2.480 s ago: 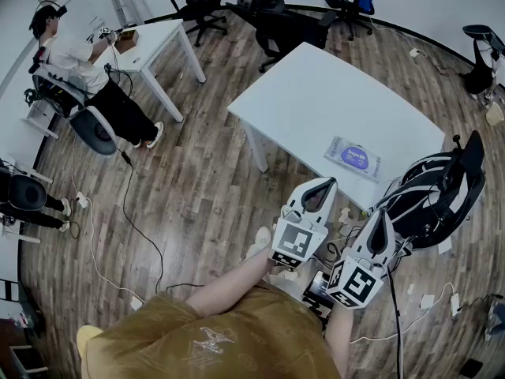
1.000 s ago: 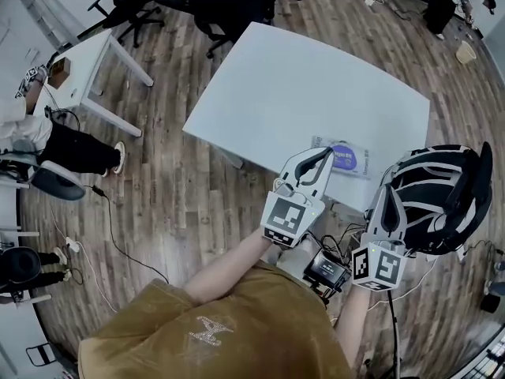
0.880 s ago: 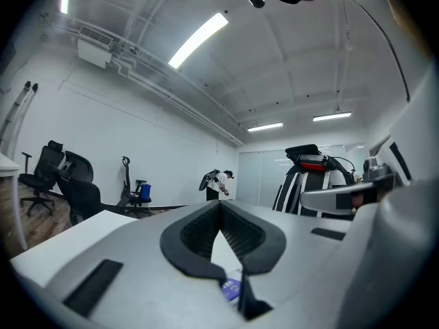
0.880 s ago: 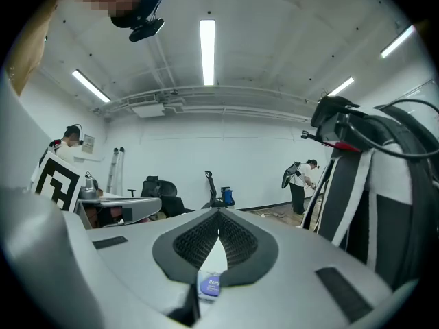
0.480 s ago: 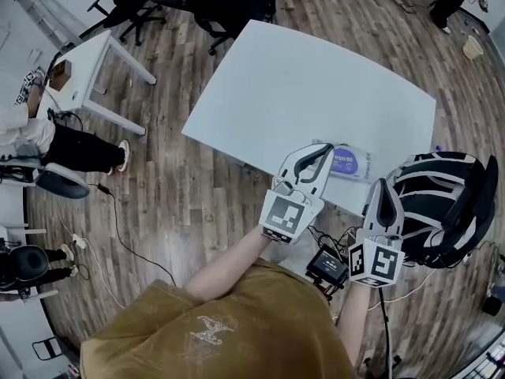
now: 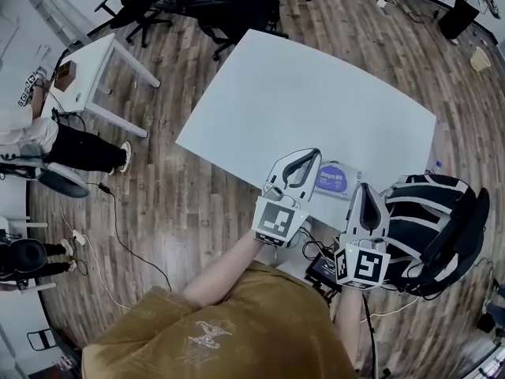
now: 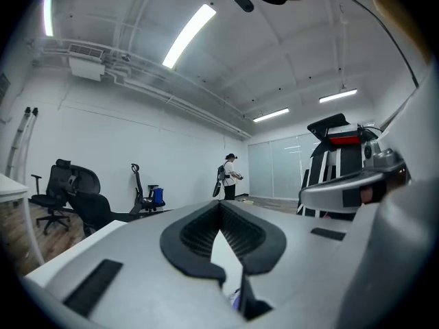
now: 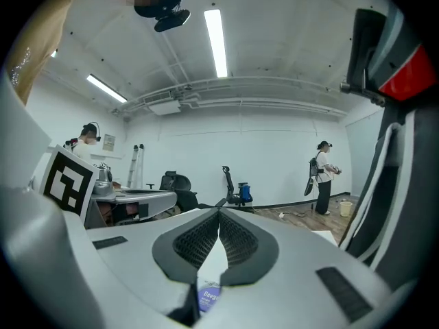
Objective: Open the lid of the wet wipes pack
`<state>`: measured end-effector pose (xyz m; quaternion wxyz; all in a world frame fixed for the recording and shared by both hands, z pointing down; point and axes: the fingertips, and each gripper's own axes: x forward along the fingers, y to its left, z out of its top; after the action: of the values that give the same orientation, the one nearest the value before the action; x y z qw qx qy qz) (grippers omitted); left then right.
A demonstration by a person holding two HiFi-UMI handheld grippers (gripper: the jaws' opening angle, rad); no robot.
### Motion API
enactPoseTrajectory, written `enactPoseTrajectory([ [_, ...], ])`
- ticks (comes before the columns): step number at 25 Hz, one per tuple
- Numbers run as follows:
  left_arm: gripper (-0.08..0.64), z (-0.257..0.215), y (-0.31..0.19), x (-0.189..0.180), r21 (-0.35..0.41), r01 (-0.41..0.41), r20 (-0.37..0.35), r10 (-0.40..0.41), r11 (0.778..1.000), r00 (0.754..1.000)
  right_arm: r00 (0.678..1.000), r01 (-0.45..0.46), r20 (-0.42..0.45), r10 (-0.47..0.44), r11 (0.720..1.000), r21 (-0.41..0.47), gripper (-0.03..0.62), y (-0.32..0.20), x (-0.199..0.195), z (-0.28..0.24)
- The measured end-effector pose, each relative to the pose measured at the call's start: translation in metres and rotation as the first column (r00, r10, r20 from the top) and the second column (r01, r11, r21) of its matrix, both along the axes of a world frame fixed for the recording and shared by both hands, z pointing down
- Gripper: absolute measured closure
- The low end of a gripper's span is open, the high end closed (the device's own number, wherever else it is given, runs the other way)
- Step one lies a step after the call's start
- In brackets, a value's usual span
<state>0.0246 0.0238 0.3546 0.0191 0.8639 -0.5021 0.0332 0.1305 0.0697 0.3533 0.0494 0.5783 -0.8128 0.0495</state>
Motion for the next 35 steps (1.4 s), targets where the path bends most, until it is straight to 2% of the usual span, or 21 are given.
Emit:
enactPoseTrajectory([
  [4, 0.552, 0.007, -0.007, -0.004, 0.018, -0.025, 0.037, 0.024, 1.000, 0.999, 1.000, 0.007, -0.019, -0.007, 1.000, -0.005, 0.583, -0.011, -0.005, 0.009],
  [9, 0.552, 0.037, -0.023, -0.012, -0.058, -0.090, 0.118, 0.096, 0.994, 0.988, 0.997, 0.037, -0.070, -0.041, 0.997, -0.060, 0.583, -0.025, -0.018, 0.024],
  [12, 0.552, 0.058, -0.038, -0.014, -0.108, -0.135, 0.148, 0.150, 0.985, 0.977, 0.995, -0.009, -0.101, 0.001, 0.997, -0.081, 0.583, -0.036, -0.015, 0.033],
  [14, 0.552, 0.074, -0.043, -0.013, -0.147, -0.180, 0.187, 0.206, 0.973, 0.960, 0.982, -0.048, -0.186, 0.030, 0.995, -0.093, 0.583, -0.041, -0.014, 0.044],
  [16, 0.552, 0.092, -0.045, -0.008, -0.173, -0.238, 0.273, 0.279, 0.956, 0.921, 0.942, -0.071, -0.333, 0.035, 0.993, -0.097, 0.583, -0.043, -0.014, 0.063],
  [18, 0.552, 0.115, -0.042, 0.000, -0.206, -0.314, 0.376, 0.371, 0.927, 0.849, 0.886, -0.085, -0.463, 0.031, 0.992, -0.097, 0.583, -0.043, -0.013, 0.084],
  [20, 0.552, 0.142, -0.036, 0.007, -0.273, -0.391, 0.453, 0.476, 0.879, 0.753, 0.844, -0.096, -0.535, 0.015, 0.988, -0.123, 0.583, -0.042, -0.011, 0.104],
  [24, 0.552, 0.198, -0.014, 0.009, -0.468, -0.472, 0.531, 0.665, 0.747, 0.525, 0.778, -0.094, -0.626, -0.057, 0.974, -0.206, 0.581, -0.034, -0.014, 0.141],
  [26, 0.552, 0.218, -0.003, 0.009, -0.548, -0.475, 0.539, 0.725, 0.689, 0.429, 0.746, -0.087, -0.657, -0.107, 0.963, -0.255, 0.581, -0.029, -0.013, 0.159],
  [29, 0.552, 0.240, 0.012, 0.011, -0.647, -0.463, 0.511, 0.795, 0.606, 0.327, 0.731, -0.066, -0.644, -0.225, 0.916, -0.396, 0.581, -0.020, -0.014, 0.189],
  [31, 0.552, 0.252, 0.021, 0.011, -0.698, -0.451, 0.498, 0.830, 0.556, 0.252, 0.715, -0.055, -0.641, -0.278, 0.892, -0.448, 0.575, -0.015, -0.014, 0.203],
  [33, 0.552, 0.263, 0.027, 0.011, -0.725, -0.441, 0.504, 0.844, 0.528, 0.183, 0.697, -0.047, -0.644, -0.316, 0.876, -0.481, 0.537, -0.013, -0.015, 0.215],
  [35, 0.552, 0.269, 0.029, 0.012, -0.739, -0.432, 0.509, 0.849, 0.517, 0.145, 0.680, -0.043, -0.647, -0.346, 0.861, -0.507, 0.515, -0.011, -0.014, 0.225],
])
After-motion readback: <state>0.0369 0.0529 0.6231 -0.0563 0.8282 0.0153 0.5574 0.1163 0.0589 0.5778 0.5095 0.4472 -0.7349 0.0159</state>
